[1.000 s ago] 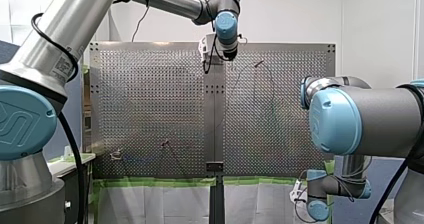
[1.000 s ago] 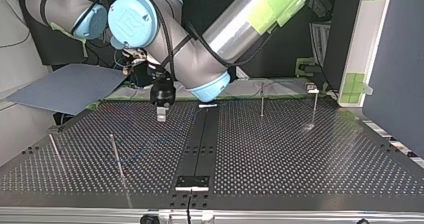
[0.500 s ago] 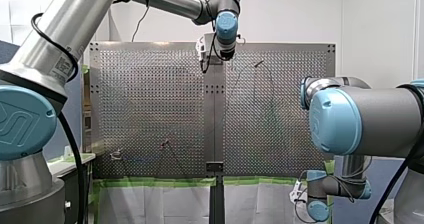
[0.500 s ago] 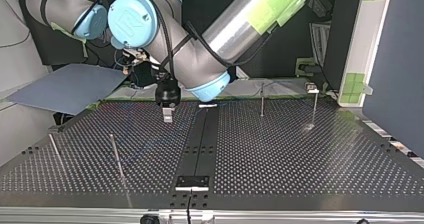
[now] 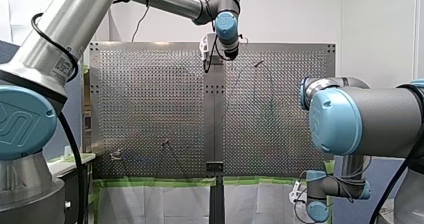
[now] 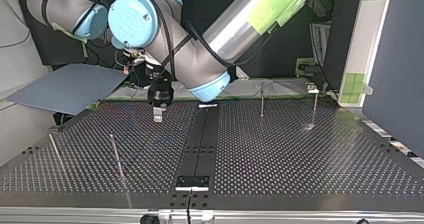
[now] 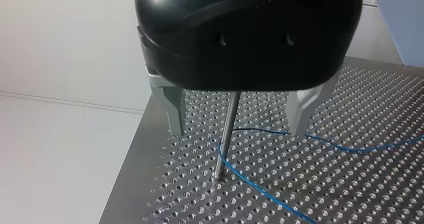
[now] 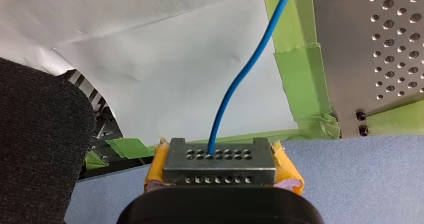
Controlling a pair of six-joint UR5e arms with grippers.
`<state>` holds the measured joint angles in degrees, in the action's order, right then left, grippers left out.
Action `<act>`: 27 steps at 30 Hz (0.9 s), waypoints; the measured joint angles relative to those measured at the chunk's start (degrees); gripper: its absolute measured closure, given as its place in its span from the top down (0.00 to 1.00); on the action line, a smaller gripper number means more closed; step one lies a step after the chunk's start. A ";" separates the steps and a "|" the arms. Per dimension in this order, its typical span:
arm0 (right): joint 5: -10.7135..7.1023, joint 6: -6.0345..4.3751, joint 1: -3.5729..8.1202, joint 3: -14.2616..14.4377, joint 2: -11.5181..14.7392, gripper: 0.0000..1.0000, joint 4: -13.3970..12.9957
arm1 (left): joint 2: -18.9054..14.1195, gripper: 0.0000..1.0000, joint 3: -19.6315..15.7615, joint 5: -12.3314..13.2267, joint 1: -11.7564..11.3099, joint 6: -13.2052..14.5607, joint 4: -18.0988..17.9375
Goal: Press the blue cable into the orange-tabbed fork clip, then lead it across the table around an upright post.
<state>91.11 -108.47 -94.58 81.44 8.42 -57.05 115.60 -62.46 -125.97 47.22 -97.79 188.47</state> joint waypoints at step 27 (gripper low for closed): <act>-0.04 0.00 -0.12 0.00 -0.26 0.00 -0.18 | 0.00 1.00 0.00 0.16 -0.36 -0.56 -0.02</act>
<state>91.07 -108.47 -94.70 81.44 8.17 -57.23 115.61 -62.46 -125.81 46.87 -98.35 188.45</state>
